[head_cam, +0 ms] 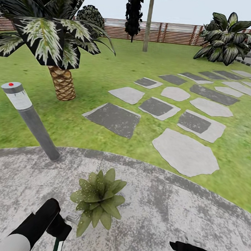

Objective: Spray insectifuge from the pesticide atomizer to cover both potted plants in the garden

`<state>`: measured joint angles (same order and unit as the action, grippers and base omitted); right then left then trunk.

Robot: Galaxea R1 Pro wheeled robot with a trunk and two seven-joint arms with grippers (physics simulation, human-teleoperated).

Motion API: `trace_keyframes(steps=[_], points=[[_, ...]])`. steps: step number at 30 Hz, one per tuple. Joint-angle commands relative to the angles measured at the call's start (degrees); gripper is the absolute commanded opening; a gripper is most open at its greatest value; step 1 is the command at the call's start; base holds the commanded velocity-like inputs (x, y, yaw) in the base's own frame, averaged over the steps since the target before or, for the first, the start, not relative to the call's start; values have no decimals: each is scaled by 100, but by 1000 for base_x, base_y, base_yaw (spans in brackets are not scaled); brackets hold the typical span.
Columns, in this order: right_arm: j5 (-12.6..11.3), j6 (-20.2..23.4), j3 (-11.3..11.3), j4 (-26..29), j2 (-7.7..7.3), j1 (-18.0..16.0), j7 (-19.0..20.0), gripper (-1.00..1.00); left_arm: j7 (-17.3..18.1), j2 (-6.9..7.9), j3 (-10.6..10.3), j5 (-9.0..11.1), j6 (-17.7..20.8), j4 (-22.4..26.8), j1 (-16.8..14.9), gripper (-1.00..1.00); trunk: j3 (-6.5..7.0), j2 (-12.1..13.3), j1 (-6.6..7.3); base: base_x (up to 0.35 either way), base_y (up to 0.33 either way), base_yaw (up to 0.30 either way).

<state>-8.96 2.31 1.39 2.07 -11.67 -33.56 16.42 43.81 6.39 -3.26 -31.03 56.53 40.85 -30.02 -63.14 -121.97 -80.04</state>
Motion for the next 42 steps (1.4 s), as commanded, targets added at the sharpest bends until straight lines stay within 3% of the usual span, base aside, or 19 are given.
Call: trace_keyframes(steps=[1,17,28,42], points=[[-46,24,11,3,-2,-1,25,100,58,3,-15,-61,7,9,-3,-100,-4,-2,1,0,-62,13],[-46,33,6,3,-3,-1,23,100,58,2,-8,-61,8,11,-1,-100,-5,-2,1,0,-90,90],[-53,33,10,3,-3,-1,19,100,58,2,-8,-61,8,2,-1,-100,-5,-2,1,0,0,230],[-44,33,10,3,-8,-1,20,100,59,2,-8,-57,8,2,-1,-100,-5,-2,1,0,-134,39]])
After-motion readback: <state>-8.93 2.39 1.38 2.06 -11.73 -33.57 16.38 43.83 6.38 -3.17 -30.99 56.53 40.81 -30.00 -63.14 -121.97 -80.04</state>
